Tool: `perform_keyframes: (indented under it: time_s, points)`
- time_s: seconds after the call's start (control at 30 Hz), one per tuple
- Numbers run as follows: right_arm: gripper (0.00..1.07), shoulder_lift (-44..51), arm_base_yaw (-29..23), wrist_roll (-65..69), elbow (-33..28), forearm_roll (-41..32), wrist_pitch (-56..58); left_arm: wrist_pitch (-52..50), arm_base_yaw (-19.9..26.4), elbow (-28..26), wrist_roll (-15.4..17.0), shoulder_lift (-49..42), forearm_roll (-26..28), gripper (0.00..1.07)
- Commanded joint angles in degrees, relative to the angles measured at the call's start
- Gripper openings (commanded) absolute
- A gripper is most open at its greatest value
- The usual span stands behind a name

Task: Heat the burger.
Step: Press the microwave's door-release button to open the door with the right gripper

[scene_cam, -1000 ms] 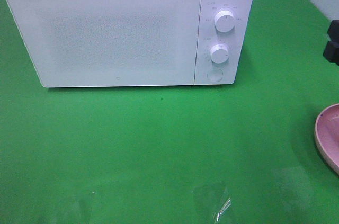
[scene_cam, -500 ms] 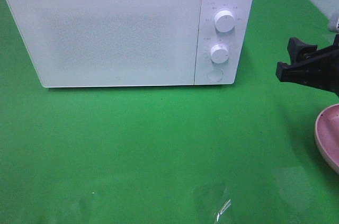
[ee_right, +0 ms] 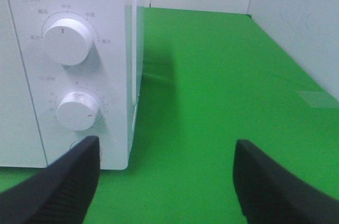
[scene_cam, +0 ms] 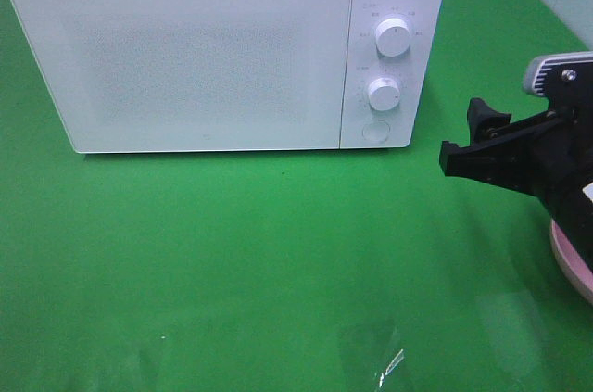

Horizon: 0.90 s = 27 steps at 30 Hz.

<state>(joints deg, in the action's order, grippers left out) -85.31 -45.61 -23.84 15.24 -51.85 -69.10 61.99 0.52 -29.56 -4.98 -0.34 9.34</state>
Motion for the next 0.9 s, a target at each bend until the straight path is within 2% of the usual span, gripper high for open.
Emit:
perform_keyframes:
  time_s: [0.03, 0.2, 0.47, 0.73, 0.9]
  points:
    - [0.68, -1.83, -3.44, -0.52, 1.32, -2.75, -1.38, -0.63, -0.29, 0.06, 0.11, -1.20, 0.23, 0.98]
    - [0.68, -5.33, -5.79, -0.52, 4.30, -4.53, -1.32, -0.63, -0.29, 0.06, 0.11, -0.86, 0.23, 0.98]
    - [0.68, -10.83, -5.96, -0.46, 9.91, -4.81, -0.46, -0.63, -0.29, 0.06, 0.11, -0.86, 0.23, 0.98]
    - [0.68, -12.78, -5.96, 1.09, 10.94, -4.98, -0.92, -0.63, -0.29, 0.06, 0.11, -0.86, 0.23, 0.98]
    - [0.67, -12.89, -5.96, 6.88, 10.94, -5.67, -0.97, -0.63, -0.29, 0.06, 0.11, -0.86, 0.23, 0.98]
